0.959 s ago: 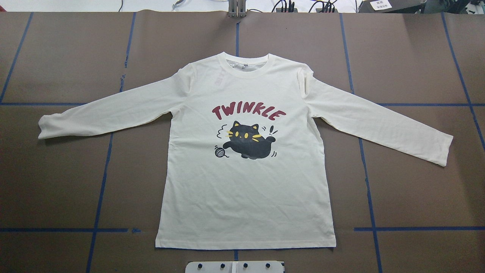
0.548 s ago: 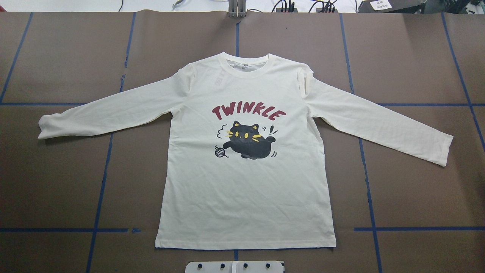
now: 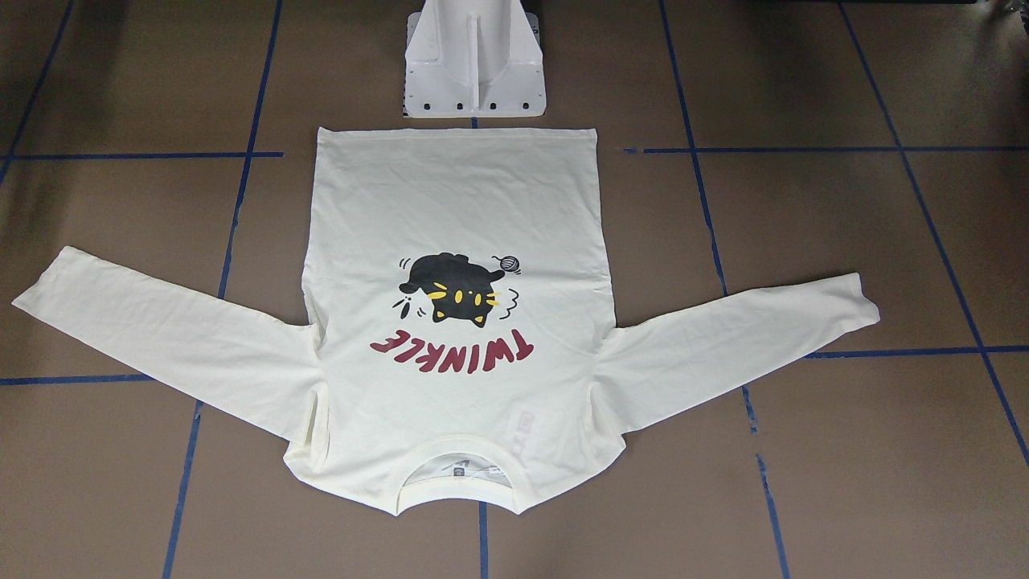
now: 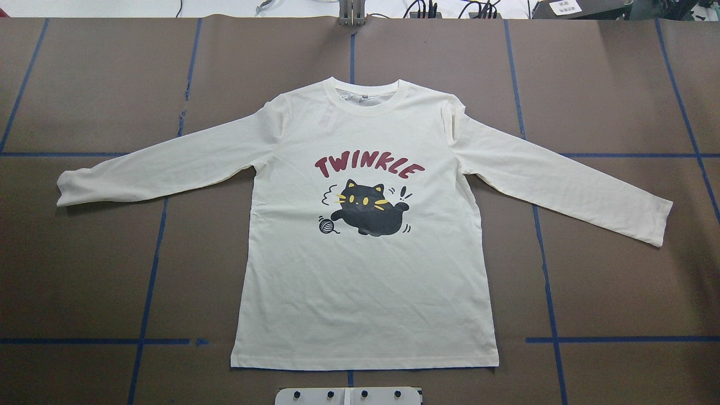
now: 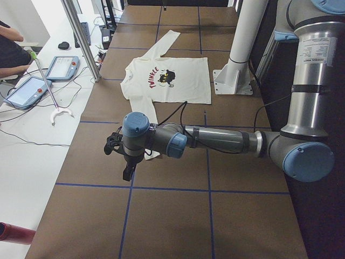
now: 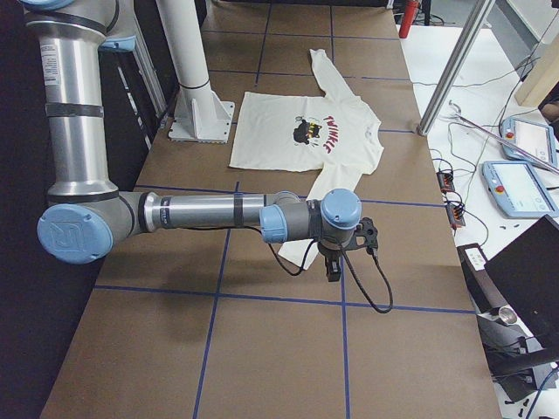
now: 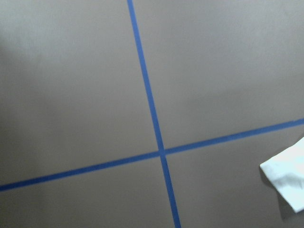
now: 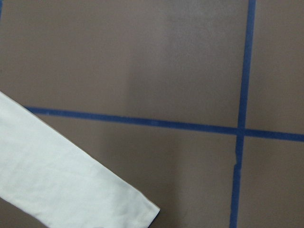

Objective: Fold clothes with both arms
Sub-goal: 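Move the right gripper toward the sleeve cuff nearest it, then lower the right gripper and grasp the sleeve cuff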

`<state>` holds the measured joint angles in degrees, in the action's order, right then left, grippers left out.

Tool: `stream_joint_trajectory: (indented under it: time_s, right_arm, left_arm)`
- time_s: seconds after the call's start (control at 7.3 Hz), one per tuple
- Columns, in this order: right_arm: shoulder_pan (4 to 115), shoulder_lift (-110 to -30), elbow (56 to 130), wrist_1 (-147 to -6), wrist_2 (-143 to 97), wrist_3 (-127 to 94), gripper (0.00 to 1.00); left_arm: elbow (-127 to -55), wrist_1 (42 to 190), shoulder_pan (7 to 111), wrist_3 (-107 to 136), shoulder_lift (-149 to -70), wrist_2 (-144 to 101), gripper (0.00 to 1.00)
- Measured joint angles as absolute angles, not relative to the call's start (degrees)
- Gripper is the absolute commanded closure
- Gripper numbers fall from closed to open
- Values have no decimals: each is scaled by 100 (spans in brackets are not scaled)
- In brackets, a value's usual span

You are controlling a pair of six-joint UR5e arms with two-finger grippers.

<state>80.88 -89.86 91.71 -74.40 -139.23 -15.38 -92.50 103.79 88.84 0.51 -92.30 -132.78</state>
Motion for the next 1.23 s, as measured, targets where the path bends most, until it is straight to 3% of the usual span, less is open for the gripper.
stream_joint_trajectory:
  time_s: [0.41, 1.23]
  right_arm:
    - [6885, -9462, 8865, -5119, -13363, -3923, 0]
    - [6054, -9614, 8416, -4892, -13040, -4218, 0]
  left_arm:
    - [-9185, 10552, 8856, 213, -9242, -13312, 0]
    - [-9188, 10617, 8851, 221, -9217, -13326, 0]
